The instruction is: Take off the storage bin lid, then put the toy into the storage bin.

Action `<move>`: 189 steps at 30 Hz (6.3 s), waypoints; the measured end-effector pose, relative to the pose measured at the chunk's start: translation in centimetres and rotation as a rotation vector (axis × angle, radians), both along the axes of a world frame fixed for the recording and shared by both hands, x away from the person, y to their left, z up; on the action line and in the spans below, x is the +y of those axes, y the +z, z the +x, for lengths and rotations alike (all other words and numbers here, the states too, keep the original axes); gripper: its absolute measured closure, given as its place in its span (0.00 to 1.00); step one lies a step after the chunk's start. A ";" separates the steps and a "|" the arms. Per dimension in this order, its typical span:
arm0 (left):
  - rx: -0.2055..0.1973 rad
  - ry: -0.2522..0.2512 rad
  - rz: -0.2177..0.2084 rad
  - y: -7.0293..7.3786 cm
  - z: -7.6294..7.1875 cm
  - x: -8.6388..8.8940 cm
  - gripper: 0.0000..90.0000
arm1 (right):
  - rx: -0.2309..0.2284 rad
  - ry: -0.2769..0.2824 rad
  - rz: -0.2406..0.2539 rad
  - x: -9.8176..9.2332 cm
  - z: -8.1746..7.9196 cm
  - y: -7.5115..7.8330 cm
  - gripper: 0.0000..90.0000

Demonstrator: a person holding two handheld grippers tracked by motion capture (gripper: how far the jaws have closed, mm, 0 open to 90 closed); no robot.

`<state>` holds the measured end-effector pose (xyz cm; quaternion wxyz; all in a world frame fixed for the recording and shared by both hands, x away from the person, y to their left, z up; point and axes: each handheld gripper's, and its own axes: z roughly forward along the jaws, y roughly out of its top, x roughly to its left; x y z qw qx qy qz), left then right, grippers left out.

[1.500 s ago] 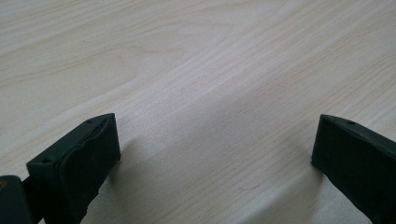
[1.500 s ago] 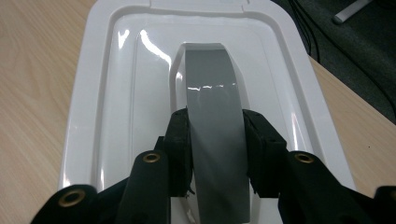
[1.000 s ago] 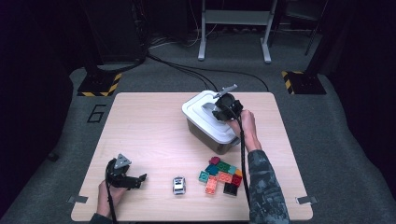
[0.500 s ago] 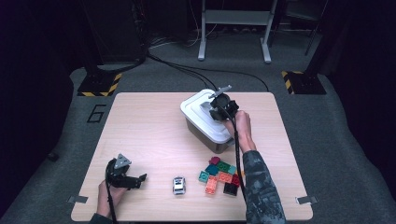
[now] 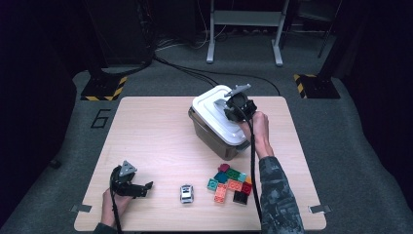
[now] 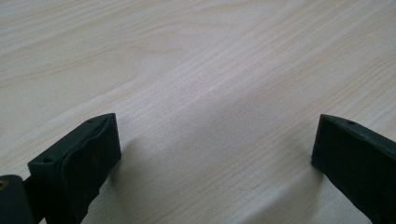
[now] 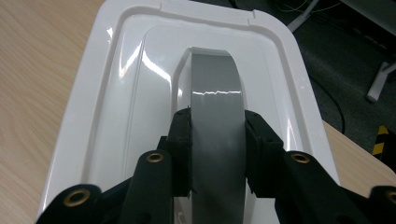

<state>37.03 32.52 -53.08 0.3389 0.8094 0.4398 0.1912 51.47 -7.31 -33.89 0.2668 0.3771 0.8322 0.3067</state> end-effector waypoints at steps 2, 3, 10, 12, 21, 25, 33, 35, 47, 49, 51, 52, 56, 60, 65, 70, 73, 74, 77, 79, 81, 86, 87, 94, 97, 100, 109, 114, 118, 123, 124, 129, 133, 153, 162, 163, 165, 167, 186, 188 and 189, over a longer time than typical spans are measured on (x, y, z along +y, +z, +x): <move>0.004 -0.001 0.000 0.0 0.0 0.0 0.01 | -0.014 0.003 -0.001 -0.5 0.0 0.2 0.75; 0.000 0.001 -0.003 0.0 0.0 0.0 0.01 | -0.006 -0.009 0.001 -0.7 -0.1 0.3 0.75; 0.004 -0.001 0.000 0.0 0.0 0.0 0.01 | -0.012 -0.072 0.019 -2.8 -0.5 0.9 0.75; 0.004 -0.001 0.001 0.0 0.0 0.0 0.01 | -0.017 -0.085 0.020 -3.3 -0.5 1.0 0.75; 0.005 0.003 -0.005 0.0 0.0 0.0 0.01 | -0.027 -0.157 0.048 -5.4 -1.0 1.5 0.75; 0.004 0.004 -0.006 0.0 0.0 0.0 0.01 | -0.029 -0.176 0.056 -6.1 -1.1 1.5 0.75; 0.008 -0.001 -0.002 0.1 0.0 0.0 0.01 | -0.034 -0.267 0.080 -8.9 -1.4 1.4 0.75; 0.008 0.002 -0.005 0.0 0.0 0.0 0.01 | -0.044 -0.283 0.086 -9.6 -1.5 1.4 0.75; 0.007 0.003 -0.006 0.0 0.0 0.0 0.01 | -0.045 -0.403 0.113 -12.9 -2.1 0.7 0.74; 0.010 -0.003 0.001 0.1 0.0 0.0 0.01 | -0.042 -0.431 0.121 -13.4 -2.1 0.3 0.74; 0.009 -0.002 0.001 0.1 0.0 0.0 0.01 | -0.032 -0.456 0.132 -13.8 -2.2 0.0 0.74; 0.007 -0.002 0.001 0.1 0.0 0.0 0.01 | -0.029 -0.464 0.133 -14.0 -2.1 -0.2 0.74; 0.010 -0.003 0.001 0.1 0.0 0.0 0.01 | -0.021 -0.514 0.133 -14.8 -2.2 -1.0 0.74; 0.008 -0.003 0.001 0.1 0.0 0.0 0.01 | -0.005 -0.552 0.122 -15.5 -2.0 -2.3 0.74; 0.003 0.005 -0.005 0.0 0.0 0.0 0.01 | 0.015 -0.581 0.124 -15.7 -1.7 -4.0 0.74; 0.005 0.003 -0.005 0.0 0.0 0.0 0.01 | 0.032 -0.600 0.114 -15.9 -1.6 -5.4 0.74; 0.006 0.003 -0.005 0.0 0.0 0.0 0.01 | 0.037 -0.612 0.096 -15.9 -1.5 -6.3 0.74; 0.006 0.003 -0.004 0.0 0.0 0.0 0.01 | 0.042 -0.611 0.097 -15.8 -1.5 -6.6 0.74; 0.008 0.002 -0.003 0.0 0.0 0.0 0.01 | 0.062 -0.624 0.089 -15.7 -1.4 -7.7 0.74; 0.008 0.002 -0.003 0.0 0.0 0.0 0.01 | 0.071 -0.623 0.084 -15.6 -1.4 -8.4 0.74; 0.007 0.003 -0.003 0.0 0.0 0.0 0.01 | 0.076 -0.625 0.082 -15.6 -1.3 -8.8 0.74; 0.010 -0.003 0.003 0.1 0.0 0.0 0.01 | 0.092 -0.639 0.082 -15.2 -1.1 -10.8 0.74; 0.011 -0.003 0.002 0.1 0.0 0.0 0.01 | 0.093 -0.638 0.077 -15.2 -1.0 -11.1 0.74; 0.011 -0.003 0.001 0.1 0.0 0.0 0.01 | 0.110 -0.654 0.067 -14.6 -0.6 -12.9 0.74; 0.009 -0.001 0.001 0.1 0.0 0.0 0.01 | 0.114 -0.654 0.058 -14.2 -0.3 -13.7 0.74; 0.013 -0.004 0.002 0.1 0.0 0.0 0.01 | 0.116 -0.657 0.040 -13.9 -0.1 -14.3 0.74; 0.001 0.001 -0.002 0.0 0.0 0.0 0.02 | 0.129 -0.650 0.073 -14.2 -0.3 -14.5 0.61; 0.010 -0.007 0.005 0.1 0.0 0.0 0.02 | 0.096 -0.612 0.112 -14.6 -1.6 -13.5 0.47; 0.009 -0.006 0.004 0.1 0.0 0.0 0.02 | 0.064 -0.582 0.161 -15.0 -3.1 -12.3 0.38; 0.007 -0.004 0.002 0.1 0.0 0.0 0.02 | 0.049 -0.541 0.178 -15.2 -4.9 -11.7 0.28; 0.009 -0.006 0.004 0.1 0.0 0.0 0.02 | 0.044 -0.516 0.189 -15.5 -6.0 -11.6 0.24; 0.004 0.002 -0.005 0.0 0.0 0.0 0.02 | 0.028 -0.480 0.203 -15.8 -8.3 -11.7 0.17; 0.005 0.001 -0.004 0.0 0.0 0.0 0.02 | 0.020 -0.462 0.224 -15.9 -10.2 -11.8 0.12; 0.003 0.026 -0.012 0.0 -0.2 -0.2 0.02 | 0.048 -0.456 0.224 -16.5 -16.7 -17.0 0.01; 0.008 0.051 -0.010 0.1 -0.3 -0.3 0.02 | 0.059 -0.485 0.208 -17.2 -17.7 -18.8 0.02; 0.003 0.056 -0.011 0.0 -0.3 -0.3 0.02 | 0.060 -0.484 0.209 -17.2 -17.7 -18.7 0.03; -0.005 0.070 -0.008 0.0 -0.4 -0.3 0.02 | 0.073 -0.490 0.203 -17.1 -17.7 -18.9 0.03; -0.008 0.090 0.001 0.2 -0.6 -0.3 0.04 | 0.065 -0.485 0.195 -17.0 -17.7 -18.9 0.03; -0.035 0.025 -0.093 3.7 -3.8 -5.7 0.03 | 0.078 -0.493 0.201 -17.1 -17.6 -19.0 0.04; -0.036 0.008 -0.098 3.8 -4.2 -7.1 0.03 | 0.076 -0.495 0.204 -17.1 -17.6 -19.0 0.04; -0.036 0.008 -0.098 3.8 -4.2 -7.1 0.03 | 0.076 -0.495 0.204 -17.1 -17.6 -19.0 0.04</move>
